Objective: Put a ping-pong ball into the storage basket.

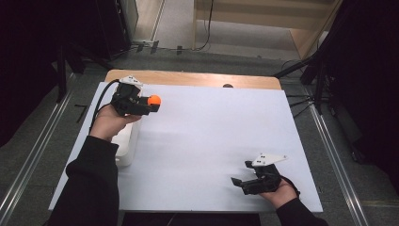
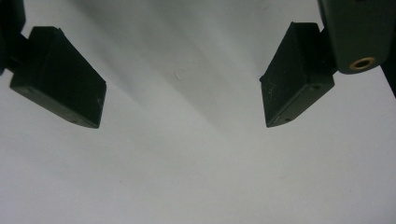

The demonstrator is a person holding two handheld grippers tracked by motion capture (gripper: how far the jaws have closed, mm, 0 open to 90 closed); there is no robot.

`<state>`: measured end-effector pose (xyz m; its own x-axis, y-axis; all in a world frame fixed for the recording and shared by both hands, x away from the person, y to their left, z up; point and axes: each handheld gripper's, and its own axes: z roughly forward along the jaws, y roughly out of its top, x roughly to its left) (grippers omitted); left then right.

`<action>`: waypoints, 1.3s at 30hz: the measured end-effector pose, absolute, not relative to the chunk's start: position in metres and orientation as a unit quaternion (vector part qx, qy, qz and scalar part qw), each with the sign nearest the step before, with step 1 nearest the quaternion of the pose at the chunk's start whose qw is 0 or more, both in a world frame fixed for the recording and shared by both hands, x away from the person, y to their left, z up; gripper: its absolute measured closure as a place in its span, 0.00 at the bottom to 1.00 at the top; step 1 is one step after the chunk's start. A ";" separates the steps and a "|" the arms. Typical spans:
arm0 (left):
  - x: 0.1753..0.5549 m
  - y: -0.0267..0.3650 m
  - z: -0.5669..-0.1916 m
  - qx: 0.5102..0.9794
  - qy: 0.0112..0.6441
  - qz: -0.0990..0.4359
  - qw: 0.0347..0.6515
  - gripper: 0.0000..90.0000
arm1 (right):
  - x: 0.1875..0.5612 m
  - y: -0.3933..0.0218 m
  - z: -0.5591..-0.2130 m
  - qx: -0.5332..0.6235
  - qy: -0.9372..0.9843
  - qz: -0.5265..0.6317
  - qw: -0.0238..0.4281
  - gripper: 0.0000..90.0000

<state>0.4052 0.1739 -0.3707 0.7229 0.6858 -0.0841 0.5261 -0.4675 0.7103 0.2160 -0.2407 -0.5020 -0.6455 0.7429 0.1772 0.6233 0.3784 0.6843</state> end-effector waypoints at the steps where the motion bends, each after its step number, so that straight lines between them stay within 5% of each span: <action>1: 0.406 0.175 -0.371 0.850 0.357 0.108 0.373 0.57 | 0.216 -0.241 -0.502 0.413 0.826 0.374 0.080 0.14; 39: 0.412 0.221 -0.366 0.818 0.422 0.156 0.358 0.57 | 0.216 -0.240 -0.503 0.412 0.828 0.372 0.081 0.14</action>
<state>0.4117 0.2214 -0.3664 0.5945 0.8028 -0.0459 0.5789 -0.3877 0.7173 0.2165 -0.2398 -0.5029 -0.6477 0.7421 0.1726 0.6217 0.3840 0.6826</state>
